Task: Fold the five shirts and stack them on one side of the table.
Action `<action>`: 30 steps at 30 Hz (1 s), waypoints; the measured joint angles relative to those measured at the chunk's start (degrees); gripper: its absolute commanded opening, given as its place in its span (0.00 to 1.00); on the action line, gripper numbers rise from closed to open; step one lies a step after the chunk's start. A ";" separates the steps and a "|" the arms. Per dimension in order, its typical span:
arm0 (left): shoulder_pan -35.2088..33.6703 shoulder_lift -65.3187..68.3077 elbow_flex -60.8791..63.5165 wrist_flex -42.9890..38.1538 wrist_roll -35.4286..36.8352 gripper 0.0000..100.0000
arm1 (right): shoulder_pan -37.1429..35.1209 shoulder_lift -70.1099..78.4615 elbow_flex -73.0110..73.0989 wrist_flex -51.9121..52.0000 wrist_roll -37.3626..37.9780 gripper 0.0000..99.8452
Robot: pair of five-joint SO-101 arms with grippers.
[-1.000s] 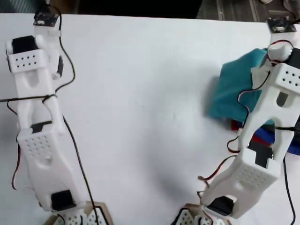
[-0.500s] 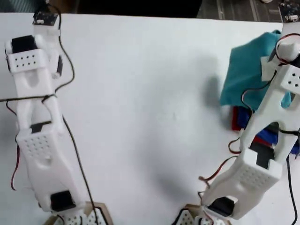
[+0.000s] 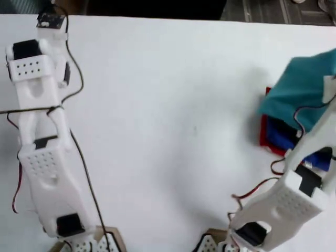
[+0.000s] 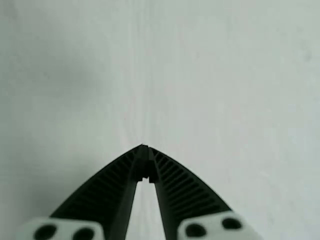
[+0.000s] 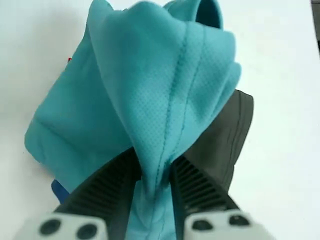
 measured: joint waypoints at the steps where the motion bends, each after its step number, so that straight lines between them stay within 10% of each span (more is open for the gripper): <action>1: 0.00 0.00 0.00 0.00 0.00 0.03 | 0.88 0.00 0.00 -0.35 0.44 0.02; 21: 0.00 0.00 0.00 0.00 0.00 0.03 | 7.03 14.33 -0.18 -9.58 6.33 0.03; 30: 0.00 0.00 0.00 0.00 0.00 0.03 | 7.03 14.68 -1.76 -9.58 6.59 0.19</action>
